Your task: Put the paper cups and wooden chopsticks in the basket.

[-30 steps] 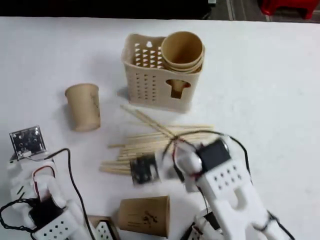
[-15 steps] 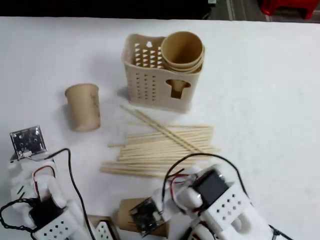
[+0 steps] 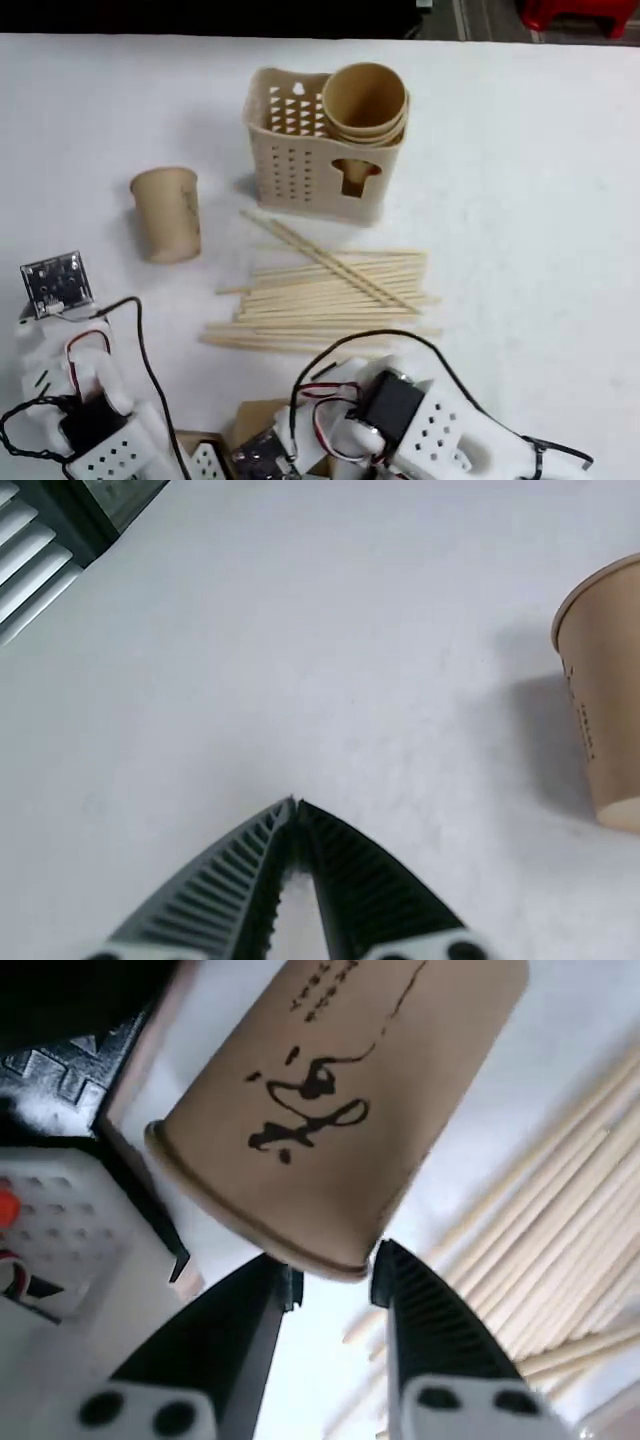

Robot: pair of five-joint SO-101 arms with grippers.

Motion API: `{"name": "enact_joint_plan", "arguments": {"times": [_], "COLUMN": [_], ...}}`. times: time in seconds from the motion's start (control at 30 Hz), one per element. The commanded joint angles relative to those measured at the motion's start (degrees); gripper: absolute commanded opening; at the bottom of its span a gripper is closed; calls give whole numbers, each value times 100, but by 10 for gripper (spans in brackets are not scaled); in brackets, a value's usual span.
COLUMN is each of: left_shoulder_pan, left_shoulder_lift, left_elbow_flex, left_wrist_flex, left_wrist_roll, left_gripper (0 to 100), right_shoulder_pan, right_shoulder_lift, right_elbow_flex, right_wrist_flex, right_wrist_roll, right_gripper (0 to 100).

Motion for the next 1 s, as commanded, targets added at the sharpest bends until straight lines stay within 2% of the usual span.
{"name": "enact_joint_plan", "arguments": {"times": [0.0,0.33,0.63,0.97], "left_shoulder_pan": [57,57,57,57], "left_shoulder_lift": [-57,-57,-57,-57], "left_elbow_flex": [-62,-62,-53,-53], "left_wrist_flex": [-149,-149,-149,-141], "left_wrist_roll": [-26,-26,-26,-26], "left_gripper": [28,28,28,28], "right_shoulder_pan": [-40,40,1033,1886], "right_shoulder_lift": [-119,-127,-119,-75], "right_elbow_flex": [132,-633,-1855,-3297], "right_wrist_flex": [-347,-462,40,207], "right_wrist_roll": [-70,-941,-1055,-2101], "right_gripper": [74,19,19,19]}}
